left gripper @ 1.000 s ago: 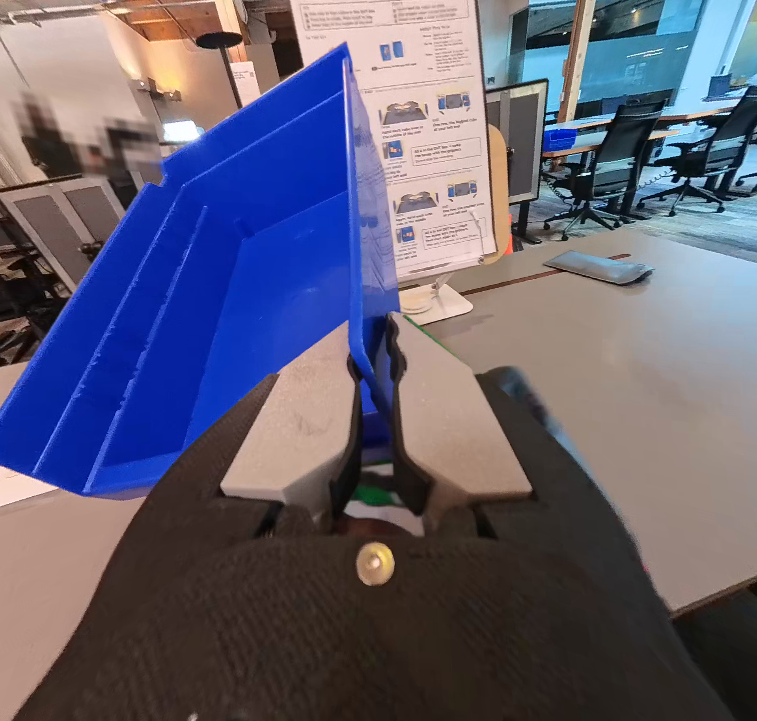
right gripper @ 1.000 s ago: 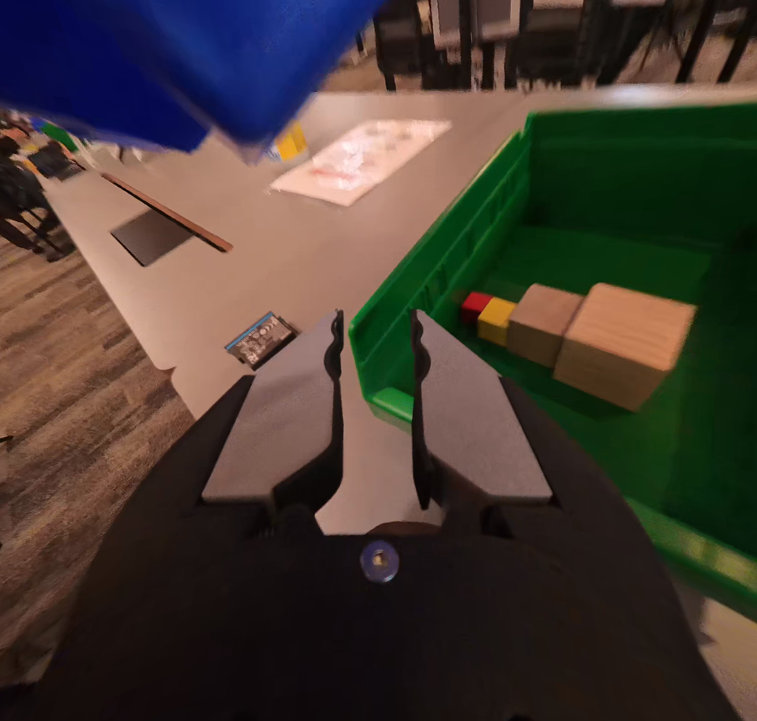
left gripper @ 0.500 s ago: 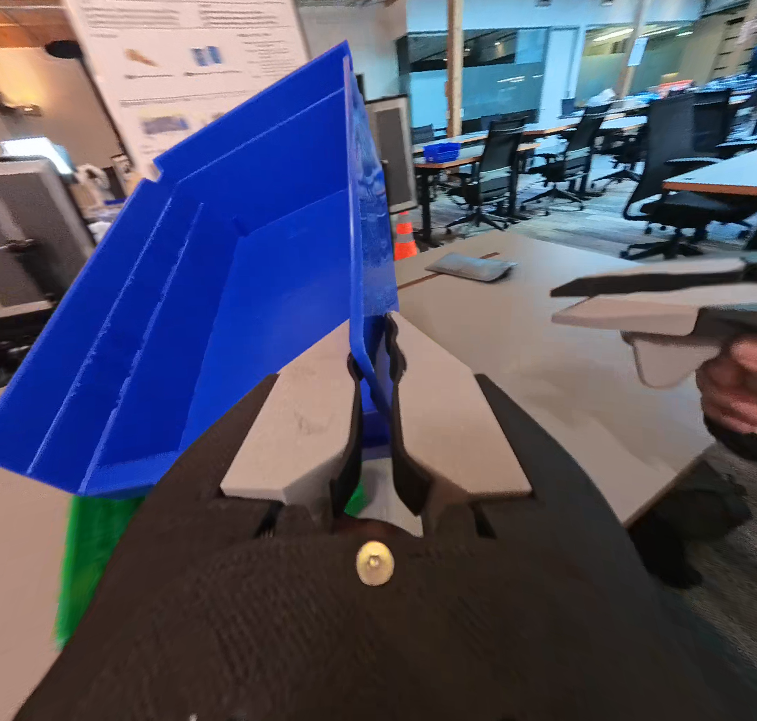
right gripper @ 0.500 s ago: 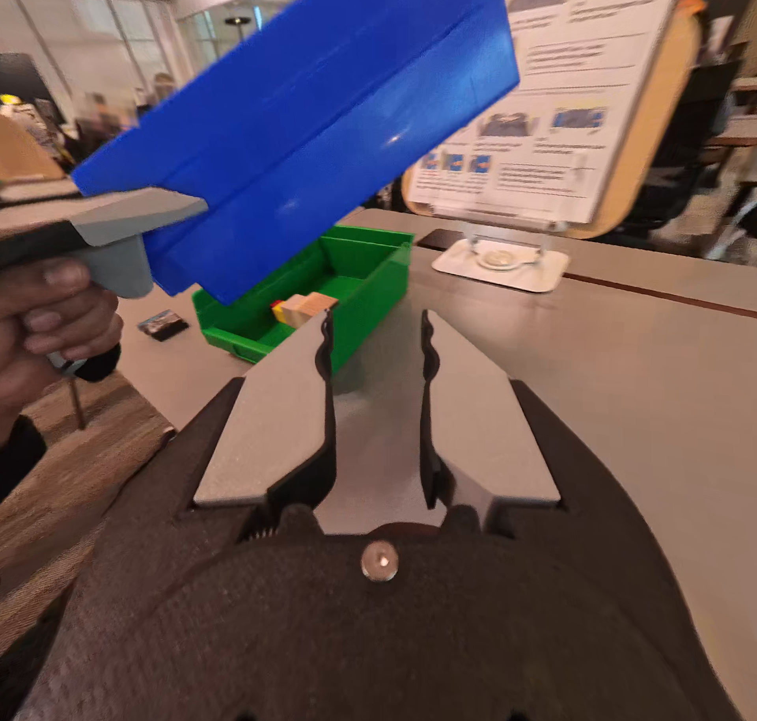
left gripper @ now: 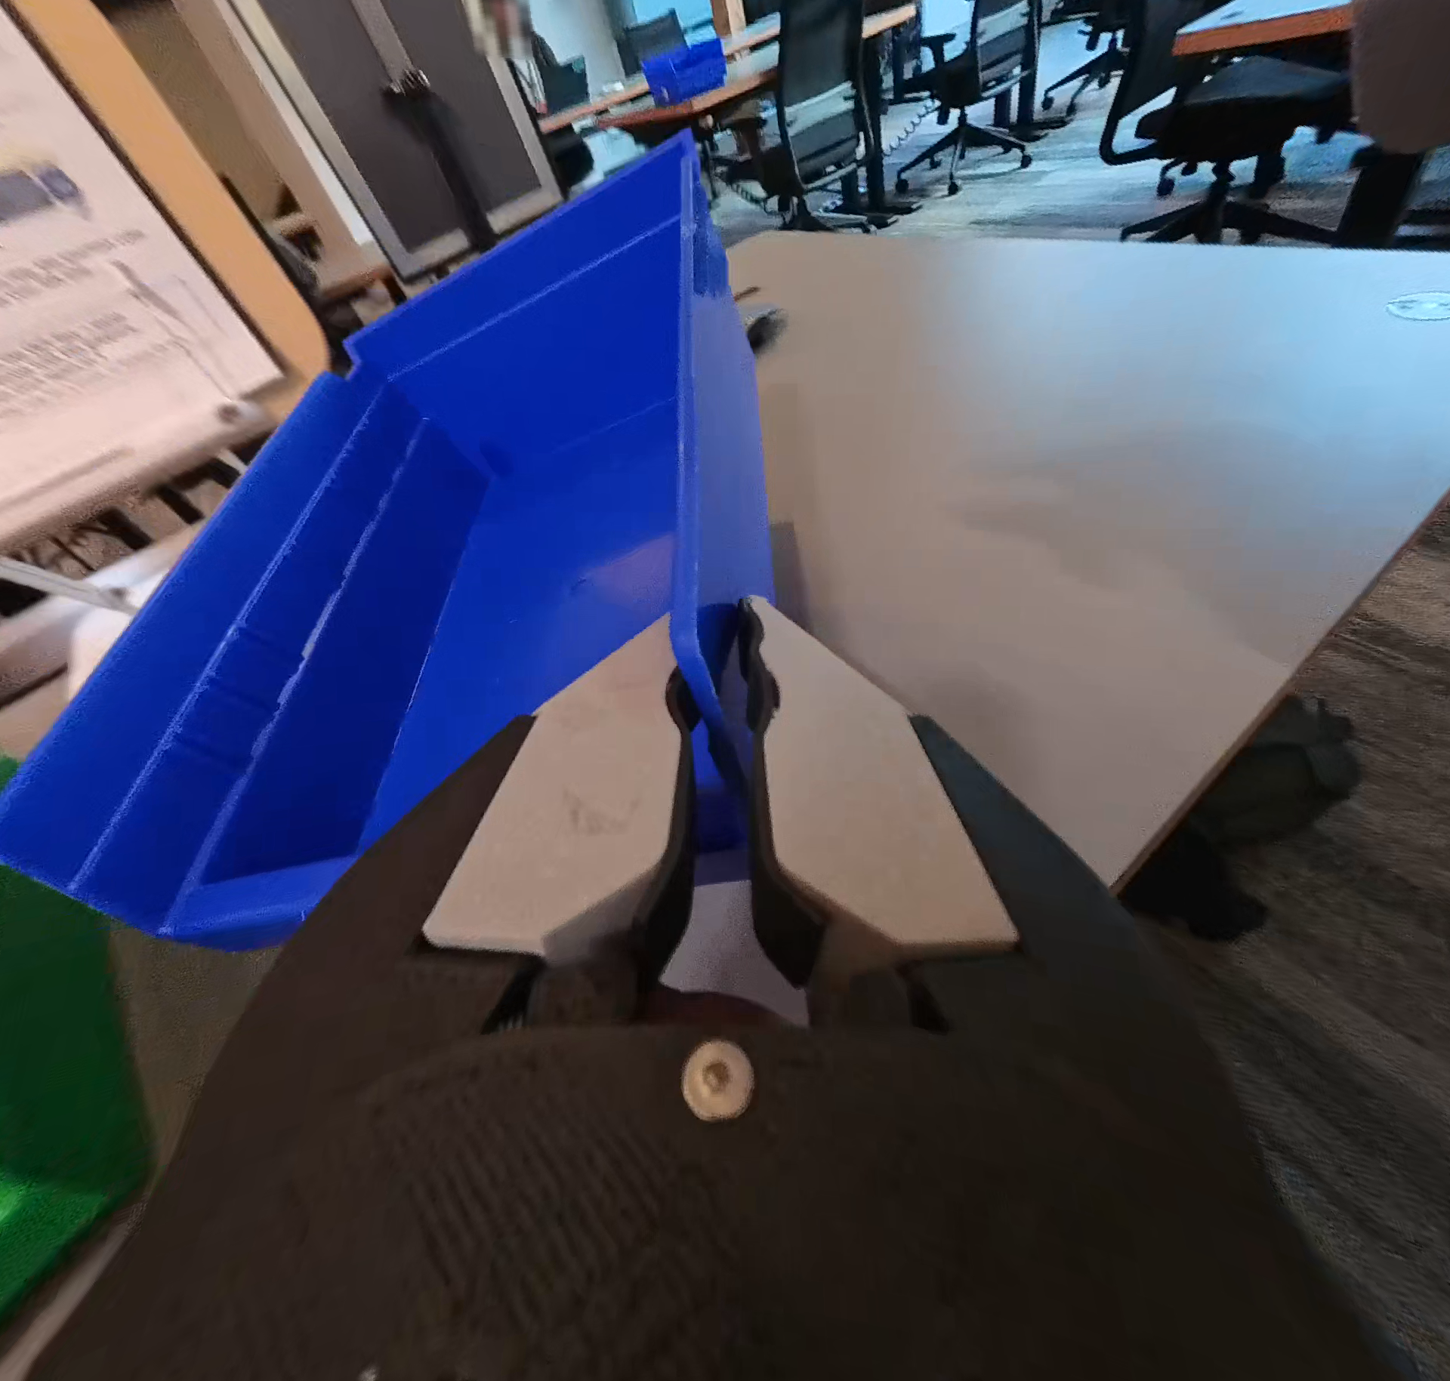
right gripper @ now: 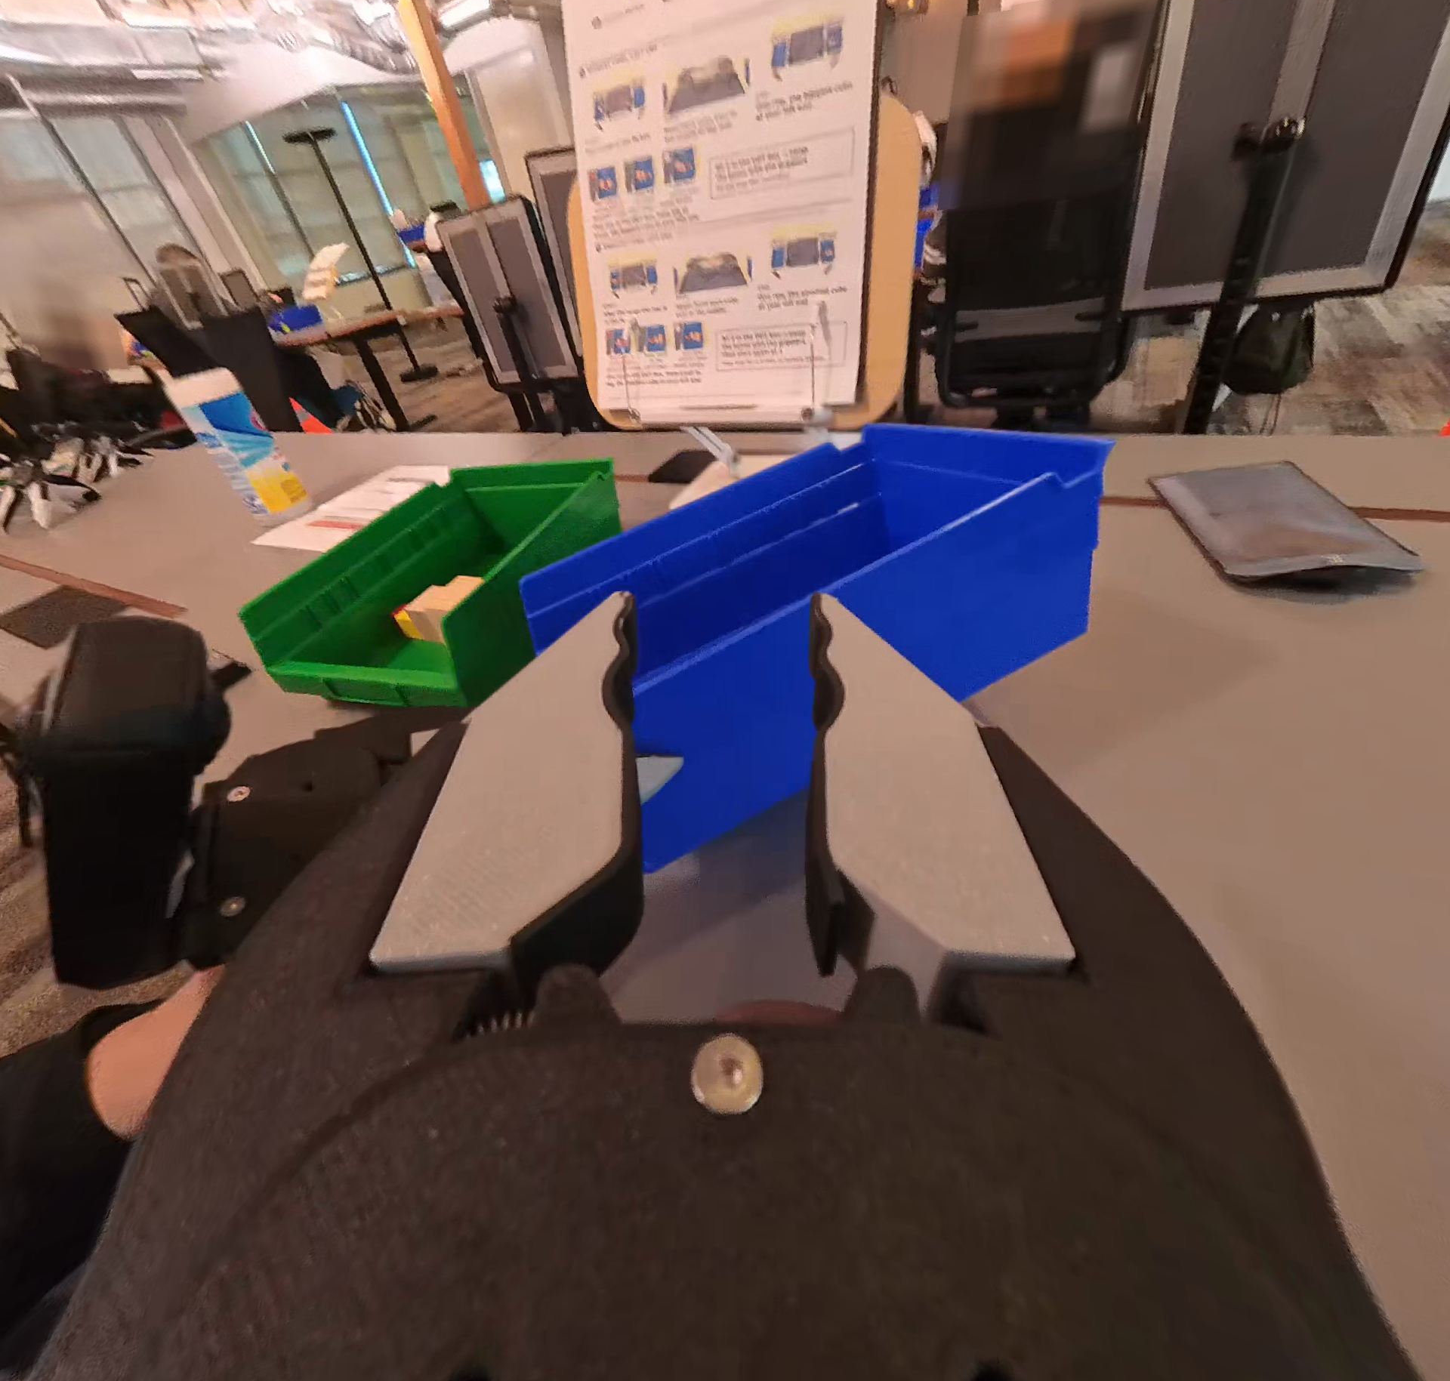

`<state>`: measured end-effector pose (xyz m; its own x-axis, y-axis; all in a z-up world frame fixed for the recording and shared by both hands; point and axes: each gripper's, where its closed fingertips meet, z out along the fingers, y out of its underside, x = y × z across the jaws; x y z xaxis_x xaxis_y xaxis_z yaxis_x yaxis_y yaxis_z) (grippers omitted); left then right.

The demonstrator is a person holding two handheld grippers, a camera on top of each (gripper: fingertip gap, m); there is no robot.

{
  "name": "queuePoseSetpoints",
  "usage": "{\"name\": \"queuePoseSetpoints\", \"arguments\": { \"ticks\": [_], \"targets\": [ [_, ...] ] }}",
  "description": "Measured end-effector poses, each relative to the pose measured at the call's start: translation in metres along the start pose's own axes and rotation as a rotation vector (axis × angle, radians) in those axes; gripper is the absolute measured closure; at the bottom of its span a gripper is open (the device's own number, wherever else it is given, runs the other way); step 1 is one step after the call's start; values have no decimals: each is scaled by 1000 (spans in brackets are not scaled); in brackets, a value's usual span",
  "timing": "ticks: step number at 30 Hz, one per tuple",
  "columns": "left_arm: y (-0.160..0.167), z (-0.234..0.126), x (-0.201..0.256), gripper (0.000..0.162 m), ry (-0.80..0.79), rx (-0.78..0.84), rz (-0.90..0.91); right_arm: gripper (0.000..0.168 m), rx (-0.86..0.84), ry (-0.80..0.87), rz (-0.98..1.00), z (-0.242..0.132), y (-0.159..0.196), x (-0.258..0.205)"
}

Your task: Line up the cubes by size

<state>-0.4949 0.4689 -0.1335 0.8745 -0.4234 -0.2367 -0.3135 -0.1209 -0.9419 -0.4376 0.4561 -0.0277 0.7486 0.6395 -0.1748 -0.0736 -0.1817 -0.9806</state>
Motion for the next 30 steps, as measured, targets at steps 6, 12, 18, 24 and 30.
{"name": "queuePoseSetpoints", "arguments": {
  "ticks": [6, 12, 18, 24, 30],
  "targets": [
    [36, 48, 42, 158, 1, -112, 82, 123, -197, 45, -25, 23, 42, 15],
    [27, -3, 50, 150, 159, -44, 102, 120, -271, 52, -90, 33, 58, 8],
    [43, -99, -67, 103, 68, -37, 76, 118, -418, -185, -130, 53, 98, -61],
    [144, -139, -201, 91, -59, -374, 219, 121, -613, -129, -247, 87, 155, -62],
    [202, -150, -269, 105, -95, -535, 284, 146, -809, 17, -345, 64, 181, 2]
  ]
}}
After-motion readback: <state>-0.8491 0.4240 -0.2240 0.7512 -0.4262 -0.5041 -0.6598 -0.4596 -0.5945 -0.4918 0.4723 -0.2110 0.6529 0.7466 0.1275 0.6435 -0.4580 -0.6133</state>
